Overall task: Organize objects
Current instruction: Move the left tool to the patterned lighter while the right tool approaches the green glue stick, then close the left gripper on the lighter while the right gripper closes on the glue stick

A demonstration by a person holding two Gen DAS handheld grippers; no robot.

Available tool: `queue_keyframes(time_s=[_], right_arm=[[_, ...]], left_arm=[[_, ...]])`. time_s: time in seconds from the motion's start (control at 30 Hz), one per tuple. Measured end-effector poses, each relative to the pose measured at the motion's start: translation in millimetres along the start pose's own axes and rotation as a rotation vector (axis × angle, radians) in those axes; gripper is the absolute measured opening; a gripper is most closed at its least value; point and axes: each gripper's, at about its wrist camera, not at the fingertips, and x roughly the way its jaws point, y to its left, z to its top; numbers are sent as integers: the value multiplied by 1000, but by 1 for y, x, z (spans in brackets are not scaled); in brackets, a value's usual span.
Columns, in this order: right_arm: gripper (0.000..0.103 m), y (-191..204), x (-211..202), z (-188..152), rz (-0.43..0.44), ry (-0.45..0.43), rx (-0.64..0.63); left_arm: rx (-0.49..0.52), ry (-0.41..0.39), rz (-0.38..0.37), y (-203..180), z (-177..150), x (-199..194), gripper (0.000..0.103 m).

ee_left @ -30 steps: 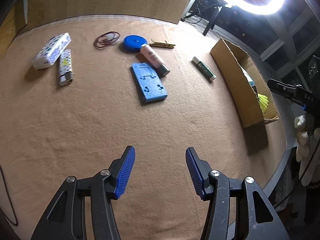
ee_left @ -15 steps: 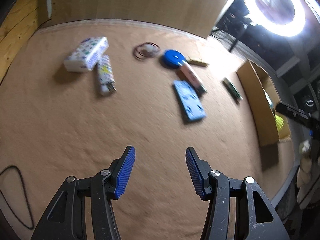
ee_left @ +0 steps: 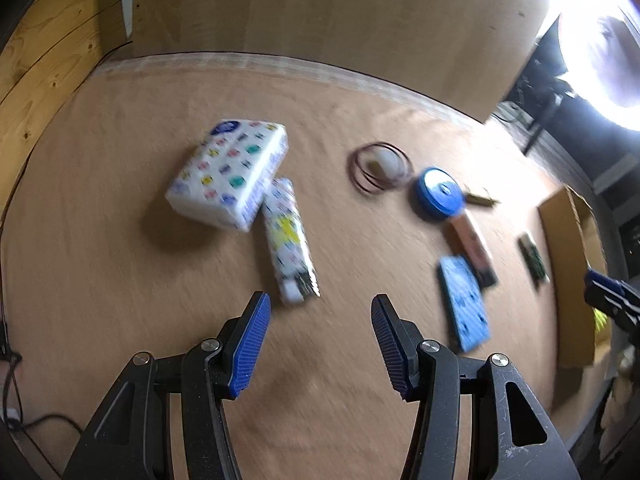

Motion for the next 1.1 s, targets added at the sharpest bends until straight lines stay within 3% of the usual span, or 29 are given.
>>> queue_keyframes(time_s=[0.27,0.57,0.8,1.1], right_arm=[[45,-13,28,26,17,64,46],[33,-18,70,46,-87,162,-3],[30,-17,86,47,-153,195,-53],[27,-21,90,43,-146,225,-54]], left_arm=[[18,13,2,1,18,15,56],[37,17,46,-6,29,27,56],[36,24,55,-3,36,34,55],[47,26,66,-2,43,36,29]])
